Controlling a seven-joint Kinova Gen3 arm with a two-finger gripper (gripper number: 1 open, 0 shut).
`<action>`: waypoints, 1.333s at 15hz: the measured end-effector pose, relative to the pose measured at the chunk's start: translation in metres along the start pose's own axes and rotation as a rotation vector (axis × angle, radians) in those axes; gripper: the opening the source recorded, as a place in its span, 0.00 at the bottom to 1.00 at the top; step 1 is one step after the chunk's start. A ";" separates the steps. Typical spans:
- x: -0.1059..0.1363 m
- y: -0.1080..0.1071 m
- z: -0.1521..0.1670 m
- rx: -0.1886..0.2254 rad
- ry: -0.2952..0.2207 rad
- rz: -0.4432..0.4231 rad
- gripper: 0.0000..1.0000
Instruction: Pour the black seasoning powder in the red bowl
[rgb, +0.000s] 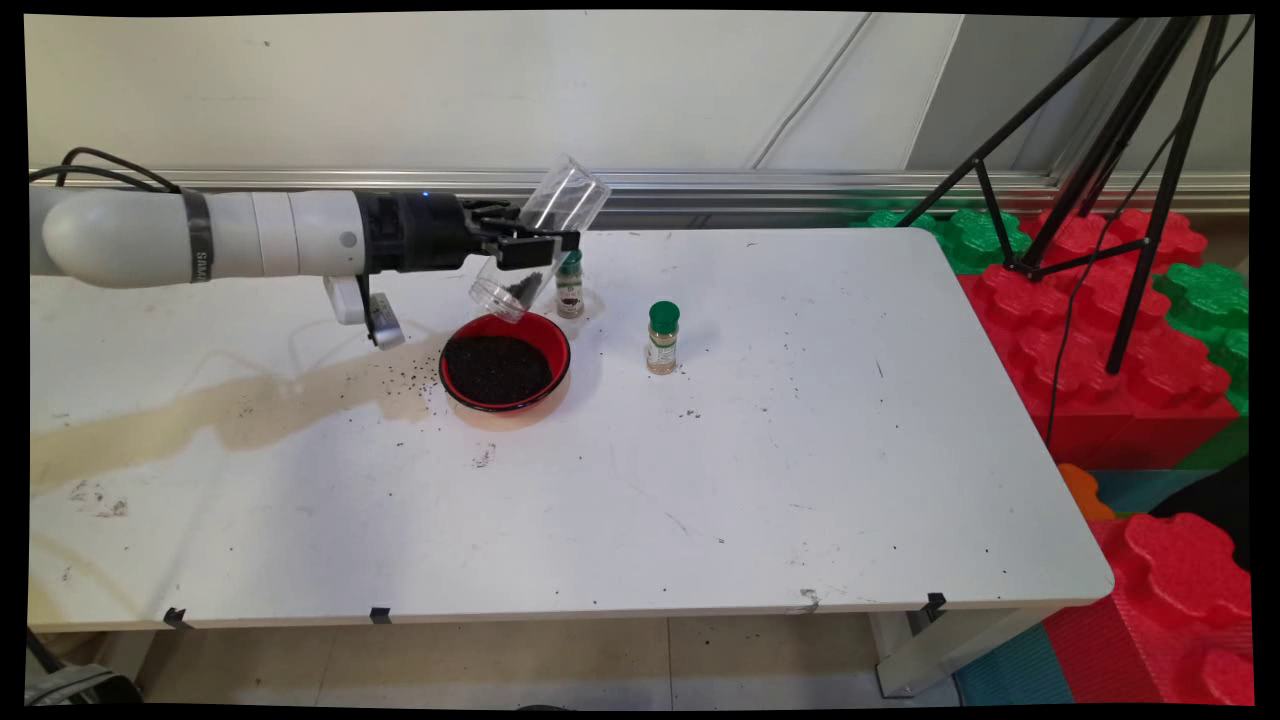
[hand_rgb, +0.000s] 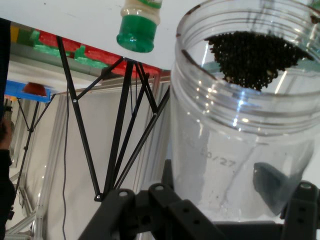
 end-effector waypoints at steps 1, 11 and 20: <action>0.000 0.000 0.000 0.001 -0.002 0.001 0.00; -0.002 -0.002 -0.003 0.007 -0.030 0.010 0.00; -0.004 -0.003 -0.004 0.009 -0.057 0.007 0.00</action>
